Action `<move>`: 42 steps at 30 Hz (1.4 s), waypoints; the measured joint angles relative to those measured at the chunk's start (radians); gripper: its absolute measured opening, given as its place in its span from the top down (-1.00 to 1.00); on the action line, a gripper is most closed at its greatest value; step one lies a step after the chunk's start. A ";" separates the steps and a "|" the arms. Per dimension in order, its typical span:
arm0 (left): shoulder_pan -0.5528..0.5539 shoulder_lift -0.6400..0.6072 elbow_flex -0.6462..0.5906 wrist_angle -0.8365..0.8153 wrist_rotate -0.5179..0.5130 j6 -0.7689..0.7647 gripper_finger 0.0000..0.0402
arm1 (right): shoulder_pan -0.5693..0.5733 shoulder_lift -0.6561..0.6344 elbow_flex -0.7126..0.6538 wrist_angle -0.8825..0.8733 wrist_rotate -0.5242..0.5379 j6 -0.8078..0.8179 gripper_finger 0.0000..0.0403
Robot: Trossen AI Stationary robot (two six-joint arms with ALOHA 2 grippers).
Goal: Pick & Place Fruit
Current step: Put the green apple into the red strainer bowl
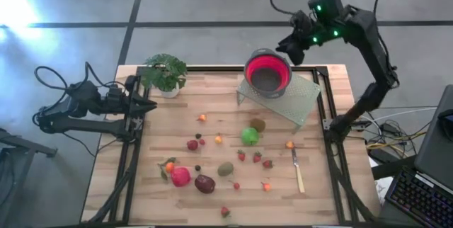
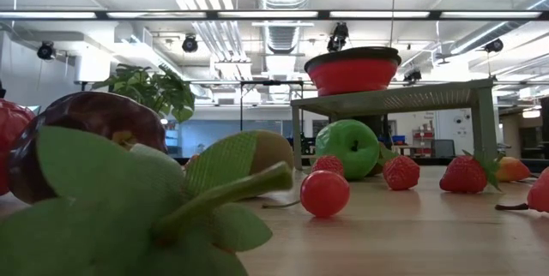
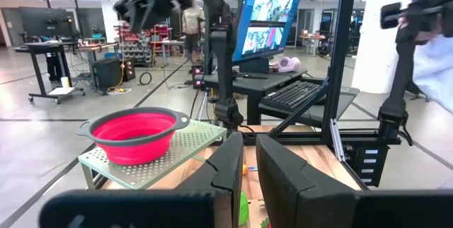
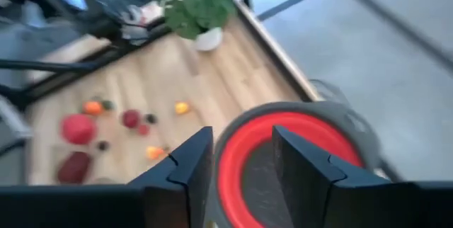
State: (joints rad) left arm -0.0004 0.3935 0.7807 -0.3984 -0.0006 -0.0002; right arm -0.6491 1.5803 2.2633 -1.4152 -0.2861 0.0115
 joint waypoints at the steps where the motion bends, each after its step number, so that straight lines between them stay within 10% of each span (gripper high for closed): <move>1: 0.000 0.000 0.000 0.000 0.000 0.000 0.77 | 0.036 -0.015 -0.005 -0.008 0.054 0.012 0.37; 17: 0.000 0.000 0.000 0.000 0.000 0.000 0.77 | 0.517 -0.258 -0.360 0.040 0.476 0.341 0.64; 42: 0.000 0.000 0.000 0.000 0.000 0.000 0.77 | 0.983 -0.288 -1.001 0.475 0.682 0.751 0.61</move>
State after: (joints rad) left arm -0.0002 0.3935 0.7810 -0.3984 -0.0006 0.0001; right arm 0.3339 1.2922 1.2621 -0.9405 0.3955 0.7623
